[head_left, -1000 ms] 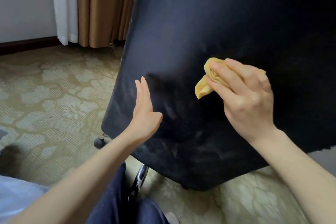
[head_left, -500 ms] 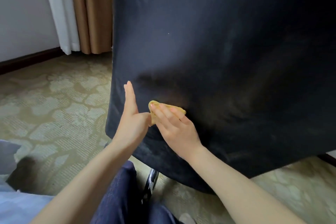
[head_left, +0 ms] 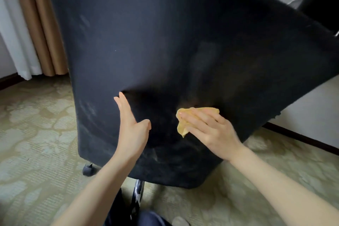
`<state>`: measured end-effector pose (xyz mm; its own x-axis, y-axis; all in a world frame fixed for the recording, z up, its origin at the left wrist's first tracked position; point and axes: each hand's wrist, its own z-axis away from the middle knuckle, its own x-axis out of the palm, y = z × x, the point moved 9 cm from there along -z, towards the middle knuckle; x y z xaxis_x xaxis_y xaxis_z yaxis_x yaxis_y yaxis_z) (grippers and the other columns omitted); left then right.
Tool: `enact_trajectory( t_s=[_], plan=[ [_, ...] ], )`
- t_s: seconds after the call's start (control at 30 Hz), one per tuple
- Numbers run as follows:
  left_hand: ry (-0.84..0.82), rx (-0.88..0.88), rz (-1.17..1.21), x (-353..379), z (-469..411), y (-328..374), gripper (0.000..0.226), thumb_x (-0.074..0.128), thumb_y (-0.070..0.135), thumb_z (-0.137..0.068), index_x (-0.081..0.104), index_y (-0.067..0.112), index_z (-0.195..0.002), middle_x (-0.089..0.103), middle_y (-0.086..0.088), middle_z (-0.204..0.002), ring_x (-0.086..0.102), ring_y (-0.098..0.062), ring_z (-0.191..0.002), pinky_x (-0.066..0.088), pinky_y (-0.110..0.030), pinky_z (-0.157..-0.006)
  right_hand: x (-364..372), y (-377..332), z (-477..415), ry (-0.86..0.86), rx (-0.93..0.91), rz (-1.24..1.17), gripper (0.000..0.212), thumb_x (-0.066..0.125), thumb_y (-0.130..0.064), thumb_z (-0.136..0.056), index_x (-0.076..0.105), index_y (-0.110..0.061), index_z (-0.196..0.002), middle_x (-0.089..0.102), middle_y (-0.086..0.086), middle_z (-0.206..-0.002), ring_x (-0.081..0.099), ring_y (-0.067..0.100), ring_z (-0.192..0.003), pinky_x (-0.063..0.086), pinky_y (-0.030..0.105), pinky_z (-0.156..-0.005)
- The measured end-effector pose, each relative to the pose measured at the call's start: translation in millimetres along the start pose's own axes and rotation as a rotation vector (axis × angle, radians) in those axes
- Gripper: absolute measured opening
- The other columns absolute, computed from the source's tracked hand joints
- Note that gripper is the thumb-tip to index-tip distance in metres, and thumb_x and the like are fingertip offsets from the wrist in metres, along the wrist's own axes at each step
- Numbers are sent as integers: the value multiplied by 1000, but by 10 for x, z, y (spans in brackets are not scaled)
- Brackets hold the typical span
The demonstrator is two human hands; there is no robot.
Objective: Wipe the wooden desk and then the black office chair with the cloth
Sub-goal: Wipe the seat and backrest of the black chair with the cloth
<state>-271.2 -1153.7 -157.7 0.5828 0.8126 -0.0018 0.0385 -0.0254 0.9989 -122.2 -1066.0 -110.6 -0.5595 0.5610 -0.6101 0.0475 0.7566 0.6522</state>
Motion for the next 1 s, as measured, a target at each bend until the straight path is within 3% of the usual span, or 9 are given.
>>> enact_trajectory(
  t_s=[0.07,0.2,0.4,0.47,0.57,0.67,0.8,0.9,1.0],
  plan=[
    [-14,-12,-3,69,-7,10,96,45,-6,-84,-14,34,-148,-18,17,-155,5,-1,-139,23,12,-56,-285,227,-150,98,68,84,34,56,-2,-92,65,-18,-121,55,-1,-134,42,19,-125,36,33,-103],
    [-26,-24,-14,112,-25,-6,97,44,-4,-85,-19,39,-145,-23,19,-153,-6,-6,-144,22,-1,-79,-789,520,-569,371,203,228,44,55,-3,-95,53,-27,-132,53,-4,-134,43,17,-121,45,34,-96],
    [-5,-24,-72,33,-81,-93,102,43,-5,-82,-19,51,-140,-12,17,-157,19,-29,-142,36,1,-52,-779,480,-897,610,372,298,38,56,-13,-96,56,-30,-130,56,-11,-129,44,14,-116,49,34,-88],
    [19,3,-77,7,-146,-101,103,44,-6,-82,-20,50,-140,-19,20,-154,20,-32,-142,40,-6,-56,-537,311,-871,580,346,264,39,59,-17,-94,56,-31,-130,52,-13,-131,43,13,-118,44,31,-92],
    [38,29,-66,-14,-217,-102,103,47,-6,-82,-20,45,-142,-25,21,-152,4,-14,-146,33,-14,-93,-47,-120,-693,388,238,182,39,61,-21,-91,58,-29,-129,55,-14,-132,41,13,-121,40,29,-95],
    [37,10,-94,-60,-310,-106,105,48,-7,-80,-19,42,-144,-21,19,-154,11,-18,-145,26,-35,-113,416,-502,-407,187,183,41,30,58,-19,-93,64,-22,-122,60,-11,-128,52,12,-114,49,28,-87],
    [55,-25,-157,-186,-438,-116,103,47,-5,-80,-18,42,-144,-17,19,-155,22,-29,-142,37,-42,-102,709,-859,-31,-56,-51,-1,29,56,-23,-92,67,-19,-118,60,-9,-127,53,13,-118,46,30,-91],
    [43,-50,-186,-277,-549,-138,100,48,-3,-81,-16,37,-146,-17,18,-155,19,-14,-142,34,-15,-85,664,-848,259,-141,-139,-20,29,64,-21,-87,68,-15,-115,61,-6,-126,57,13,-115,49,30,-89],
    [31,-88,-176,-412,-664,-101,96,50,-1,-80,-6,33,-150,-7,14,-158,27,0,-118,30,-15,-78,413,-657,430,-111,-164,65,28,53,-15,-93,66,-15,-118,60,-7,-127,49,15,-118,43,30,-96]
  ],
)
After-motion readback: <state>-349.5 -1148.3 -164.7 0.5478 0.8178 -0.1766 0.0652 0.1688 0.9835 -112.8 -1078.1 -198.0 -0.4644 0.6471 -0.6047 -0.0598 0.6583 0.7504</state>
